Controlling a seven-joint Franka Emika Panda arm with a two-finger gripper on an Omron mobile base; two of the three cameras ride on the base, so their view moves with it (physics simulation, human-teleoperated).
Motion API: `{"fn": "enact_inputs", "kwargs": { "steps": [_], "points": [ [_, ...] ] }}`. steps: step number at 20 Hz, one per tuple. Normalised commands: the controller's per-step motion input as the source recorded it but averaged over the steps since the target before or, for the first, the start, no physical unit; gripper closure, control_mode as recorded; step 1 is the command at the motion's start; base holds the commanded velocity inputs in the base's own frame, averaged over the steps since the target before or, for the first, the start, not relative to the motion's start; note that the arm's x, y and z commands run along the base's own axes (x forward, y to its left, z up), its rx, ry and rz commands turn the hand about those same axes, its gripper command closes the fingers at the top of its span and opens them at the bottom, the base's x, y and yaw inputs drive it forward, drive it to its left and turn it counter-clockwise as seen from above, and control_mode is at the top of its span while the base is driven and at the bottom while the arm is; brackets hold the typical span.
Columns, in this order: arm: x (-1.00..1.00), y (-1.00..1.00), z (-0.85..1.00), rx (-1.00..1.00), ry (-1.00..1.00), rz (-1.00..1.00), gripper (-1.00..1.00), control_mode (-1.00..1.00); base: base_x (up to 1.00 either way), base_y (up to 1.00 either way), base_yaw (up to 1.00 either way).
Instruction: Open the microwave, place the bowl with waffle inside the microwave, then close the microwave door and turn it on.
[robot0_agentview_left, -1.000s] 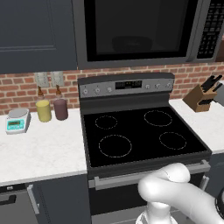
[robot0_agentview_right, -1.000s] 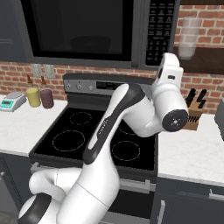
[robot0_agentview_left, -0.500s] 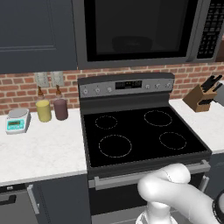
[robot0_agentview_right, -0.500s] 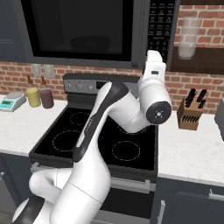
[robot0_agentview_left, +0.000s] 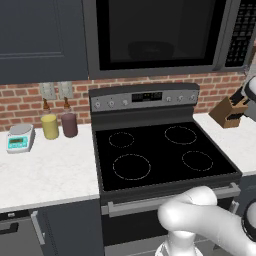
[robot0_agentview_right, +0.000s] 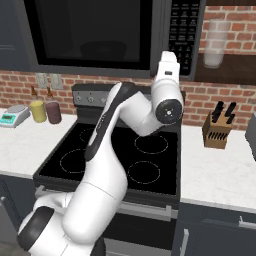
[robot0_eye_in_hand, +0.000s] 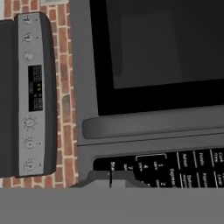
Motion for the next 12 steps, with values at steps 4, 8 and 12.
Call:
{"fn": "enact_inputs", "kwargs": {
  "steps": [4, 8, 12],
  "points": [
    [0.24, -0.10, 0.04, 0.00, 0.00, -0.08, 1.00, -1.00, 0.00, 0.00, 0.00],
    [0.33, 0.00, 0.07, 0.00, 0.00, -0.08, 1.00, -1.00, 0.00, 0.00, 0.00],
    [0.31, 0.00, 0.08, 0.00, 0.00, -0.05, 1.00, -1.00, 0.00, 0.00, 0.00]
  ]
}}
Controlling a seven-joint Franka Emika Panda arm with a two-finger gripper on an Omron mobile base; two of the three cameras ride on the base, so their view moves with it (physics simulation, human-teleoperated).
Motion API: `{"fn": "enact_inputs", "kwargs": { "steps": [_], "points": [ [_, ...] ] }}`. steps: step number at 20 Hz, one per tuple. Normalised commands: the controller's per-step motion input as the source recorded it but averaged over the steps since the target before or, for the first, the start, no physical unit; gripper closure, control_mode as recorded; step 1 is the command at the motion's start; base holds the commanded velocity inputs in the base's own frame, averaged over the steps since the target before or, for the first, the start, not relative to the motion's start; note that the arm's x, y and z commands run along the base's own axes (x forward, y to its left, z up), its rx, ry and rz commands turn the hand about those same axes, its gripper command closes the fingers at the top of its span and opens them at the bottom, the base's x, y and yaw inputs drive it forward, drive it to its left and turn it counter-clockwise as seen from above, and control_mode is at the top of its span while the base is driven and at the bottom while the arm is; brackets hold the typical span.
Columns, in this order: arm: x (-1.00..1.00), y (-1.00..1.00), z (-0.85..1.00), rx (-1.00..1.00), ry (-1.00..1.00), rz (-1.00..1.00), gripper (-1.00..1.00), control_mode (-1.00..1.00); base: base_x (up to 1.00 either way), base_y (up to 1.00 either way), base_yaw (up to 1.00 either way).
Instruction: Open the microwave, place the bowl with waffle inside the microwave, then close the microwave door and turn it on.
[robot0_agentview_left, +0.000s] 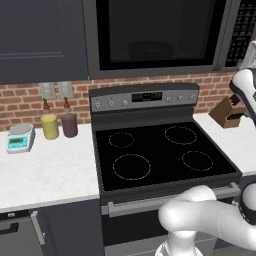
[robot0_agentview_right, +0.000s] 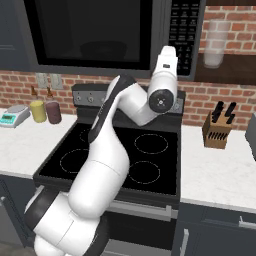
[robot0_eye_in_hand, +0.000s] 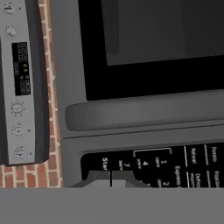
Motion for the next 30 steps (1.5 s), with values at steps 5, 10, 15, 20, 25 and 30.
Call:
{"fn": "enact_inputs", "kwargs": {
  "steps": [5, 10, 15, 20, 25, 30],
  "points": [
    [0.22, 0.00, 0.02, 0.00, 0.00, 0.00, 1.00, -1.00, 0.00, 0.00, 0.00],
    [0.18, -0.02, 0.00, 0.00, 0.00, 0.00, 1.00, -1.00, 0.00, 0.00, 0.00],
    [0.36, -0.12, -0.02, 0.00, 0.00, 0.00, 1.00, -1.00, 0.00, 0.00, 0.00],
    [0.39, -0.26, -0.15, 0.00, 0.00, 0.00, 1.00, -1.00, 0.00, 0.00, 0.00],
    [0.36, -0.20, -0.30, 0.00, 0.00, 0.00, 1.00, -1.00, 0.00, 0.00, 0.00],
    [0.32, -0.06, -0.24, 0.00, 0.00, 0.00, 1.00, -1.00, 0.00, 0.00, 0.00]
  ]
}}
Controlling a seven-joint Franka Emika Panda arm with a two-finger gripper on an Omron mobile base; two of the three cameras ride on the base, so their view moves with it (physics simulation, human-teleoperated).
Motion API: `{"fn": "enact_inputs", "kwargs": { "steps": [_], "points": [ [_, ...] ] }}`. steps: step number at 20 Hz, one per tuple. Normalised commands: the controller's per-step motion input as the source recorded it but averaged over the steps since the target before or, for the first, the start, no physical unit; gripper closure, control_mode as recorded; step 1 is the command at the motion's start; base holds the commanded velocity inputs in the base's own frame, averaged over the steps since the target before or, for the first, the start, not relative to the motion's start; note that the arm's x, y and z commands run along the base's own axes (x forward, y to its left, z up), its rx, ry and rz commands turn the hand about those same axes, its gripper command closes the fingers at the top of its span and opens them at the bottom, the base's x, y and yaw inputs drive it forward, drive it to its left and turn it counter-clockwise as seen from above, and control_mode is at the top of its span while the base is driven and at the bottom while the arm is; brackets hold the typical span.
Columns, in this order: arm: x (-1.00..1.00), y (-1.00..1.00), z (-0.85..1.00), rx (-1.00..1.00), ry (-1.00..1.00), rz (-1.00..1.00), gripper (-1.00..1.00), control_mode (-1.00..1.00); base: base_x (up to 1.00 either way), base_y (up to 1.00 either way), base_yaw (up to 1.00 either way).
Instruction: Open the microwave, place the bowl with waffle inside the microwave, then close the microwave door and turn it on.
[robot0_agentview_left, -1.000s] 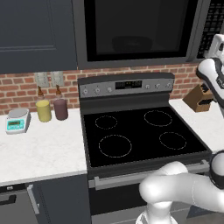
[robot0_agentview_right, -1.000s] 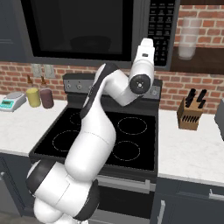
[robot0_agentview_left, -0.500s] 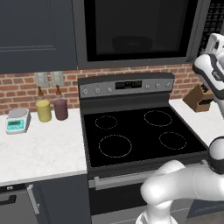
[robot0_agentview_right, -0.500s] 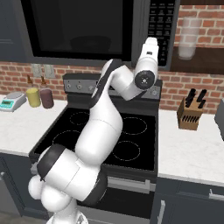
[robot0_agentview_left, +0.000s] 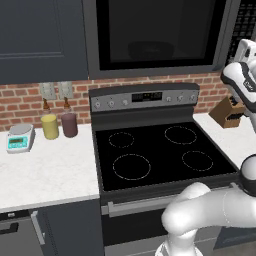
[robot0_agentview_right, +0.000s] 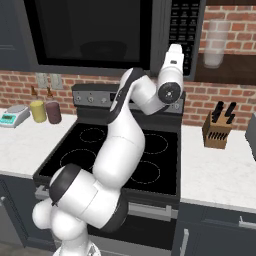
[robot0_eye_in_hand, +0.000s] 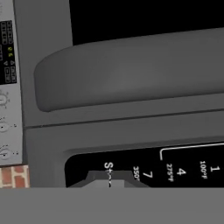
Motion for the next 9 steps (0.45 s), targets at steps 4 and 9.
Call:
{"fn": "enact_inputs", "kwargs": {
  "steps": [4, 9],
  "points": [
    [0.34, 0.00, -0.18, 0.00, 0.00, 0.00, 1.00, -1.00, 0.00, 0.00, 0.00],
    [-0.29, -0.03, -0.03, 0.01, -0.01, 0.00, 1.00, -1.00, 0.00, 0.00, 0.00]
  ]
}}
